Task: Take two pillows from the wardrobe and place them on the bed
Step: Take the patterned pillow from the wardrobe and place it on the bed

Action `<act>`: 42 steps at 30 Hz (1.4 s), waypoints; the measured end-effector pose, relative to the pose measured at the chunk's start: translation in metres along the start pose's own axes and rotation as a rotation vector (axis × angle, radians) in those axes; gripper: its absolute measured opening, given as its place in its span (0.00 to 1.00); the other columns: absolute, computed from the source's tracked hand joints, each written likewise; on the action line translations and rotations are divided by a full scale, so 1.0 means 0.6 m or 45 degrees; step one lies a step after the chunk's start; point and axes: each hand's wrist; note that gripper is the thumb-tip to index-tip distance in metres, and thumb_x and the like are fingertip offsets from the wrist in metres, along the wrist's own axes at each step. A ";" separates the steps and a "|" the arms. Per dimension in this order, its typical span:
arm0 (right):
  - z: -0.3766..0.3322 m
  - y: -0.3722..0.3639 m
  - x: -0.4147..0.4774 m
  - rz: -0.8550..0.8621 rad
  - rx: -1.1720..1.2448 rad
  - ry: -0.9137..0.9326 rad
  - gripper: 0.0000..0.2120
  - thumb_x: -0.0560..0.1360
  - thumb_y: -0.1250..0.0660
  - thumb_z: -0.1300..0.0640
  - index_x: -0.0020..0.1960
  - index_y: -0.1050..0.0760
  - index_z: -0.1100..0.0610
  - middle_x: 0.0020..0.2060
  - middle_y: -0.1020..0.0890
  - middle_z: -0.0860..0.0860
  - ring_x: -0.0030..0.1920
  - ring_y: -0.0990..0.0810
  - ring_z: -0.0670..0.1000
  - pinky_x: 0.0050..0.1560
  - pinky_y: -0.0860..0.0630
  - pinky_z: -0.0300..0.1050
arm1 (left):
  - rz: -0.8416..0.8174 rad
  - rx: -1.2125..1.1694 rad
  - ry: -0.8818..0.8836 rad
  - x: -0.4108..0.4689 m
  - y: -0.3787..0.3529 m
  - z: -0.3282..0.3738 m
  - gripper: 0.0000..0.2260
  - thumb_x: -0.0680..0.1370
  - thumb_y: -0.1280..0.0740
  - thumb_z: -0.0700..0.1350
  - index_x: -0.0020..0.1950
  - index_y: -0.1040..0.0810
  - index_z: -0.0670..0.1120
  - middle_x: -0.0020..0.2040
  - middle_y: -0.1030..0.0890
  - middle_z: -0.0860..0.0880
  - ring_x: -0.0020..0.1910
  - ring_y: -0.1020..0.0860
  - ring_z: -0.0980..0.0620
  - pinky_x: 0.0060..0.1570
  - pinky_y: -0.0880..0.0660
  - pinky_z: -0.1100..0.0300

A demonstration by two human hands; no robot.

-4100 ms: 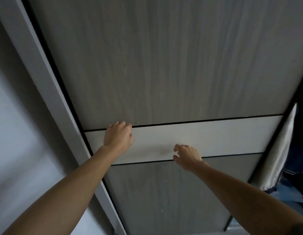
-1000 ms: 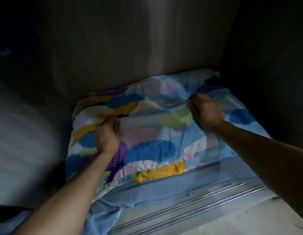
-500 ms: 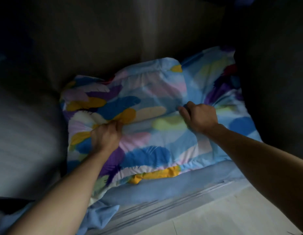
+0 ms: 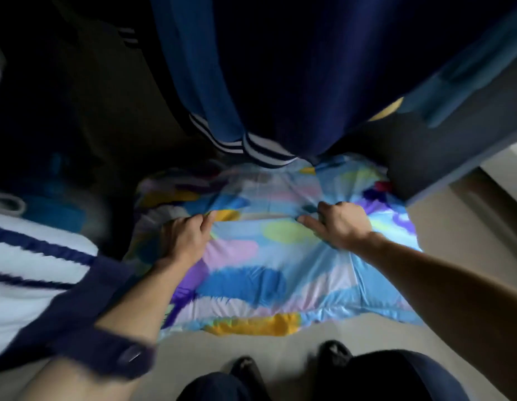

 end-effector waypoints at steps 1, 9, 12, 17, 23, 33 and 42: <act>0.005 0.021 -0.031 -0.030 0.022 -0.020 0.32 0.66 0.52 0.25 0.38 0.30 0.54 0.33 0.19 0.63 0.36 0.19 0.65 0.34 0.25 0.52 | -0.017 0.002 -0.055 -0.012 0.023 0.016 0.22 0.78 0.40 0.57 0.37 0.22 0.40 0.34 0.19 0.33 0.34 0.21 0.32 0.33 0.27 0.49; 0.026 0.238 -0.231 -0.108 0.028 -0.027 0.20 0.74 0.39 0.38 0.40 0.32 0.56 0.30 0.18 0.59 0.33 0.20 0.64 0.28 0.34 0.47 | -0.290 0.115 -0.345 -0.162 0.220 0.133 0.24 0.68 0.44 0.66 0.38 0.26 0.46 0.23 0.23 0.41 0.24 0.22 0.40 0.23 0.31 0.58; 0.018 0.312 -0.287 -0.134 0.016 -0.034 0.16 0.76 0.39 0.43 0.40 0.31 0.55 0.33 0.18 0.58 0.34 0.20 0.64 0.28 0.31 0.49 | -0.320 0.147 -0.543 -0.218 0.288 0.162 0.18 0.70 0.43 0.59 0.40 0.23 0.46 0.21 0.23 0.43 0.21 0.23 0.43 0.19 0.31 0.60; 0.017 0.412 -0.404 -0.141 0.026 -0.120 0.20 0.75 0.41 0.37 0.39 0.32 0.53 0.34 0.18 0.55 0.36 0.20 0.62 0.28 0.30 0.48 | -0.350 0.147 -0.761 -0.260 0.375 0.226 0.06 0.73 0.30 0.47 0.41 0.22 0.45 0.27 0.19 0.44 0.24 0.21 0.41 0.19 0.28 0.55; 0.000 0.553 -0.555 -0.025 0.010 -0.143 0.17 0.73 0.34 0.41 0.38 0.32 0.54 0.33 0.19 0.54 0.33 0.20 0.62 0.24 0.30 0.48 | -0.171 0.121 -1.034 -0.283 0.500 0.313 0.09 0.68 0.24 0.44 0.37 0.23 0.45 0.25 0.20 0.46 0.22 0.21 0.44 0.16 0.31 0.59; 0.045 0.800 -0.696 0.186 -0.266 -0.355 0.11 0.80 0.41 0.54 0.48 0.26 0.62 0.45 0.22 0.60 0.47 0.21 0.58 0.38 0.29 0.54 | 0.072 -0.038 -1.359 -0.274 0.671 0.535 0.02 0.73 0.30 0.41 0.40 0.21 0.44 0.33 0.18 0.44 0.31 0.19 0.44 0.23 0.24 0.55; 0.221 0.923 -0.799 0.493 -0.445 -0.495 0.08 0.73 0.29 0.57 0.38 0.26 0.59 0.34 0.21 0.57 0.35 0.19 0.57 0.24 0.25 0.50 | 0.210 0.016 -1.567 -0.255 0.700 0.824 0.10 0.66 0.25 0.39 0.37 0.25 0.47 0.30 0.23 0.47 0.27 0.22 0.45 0.19 0.29 0.58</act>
Point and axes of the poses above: each hand's wrist, its own x-axis towards the middle knuckle, its own y-axis out of the back of the hand, z = x × y
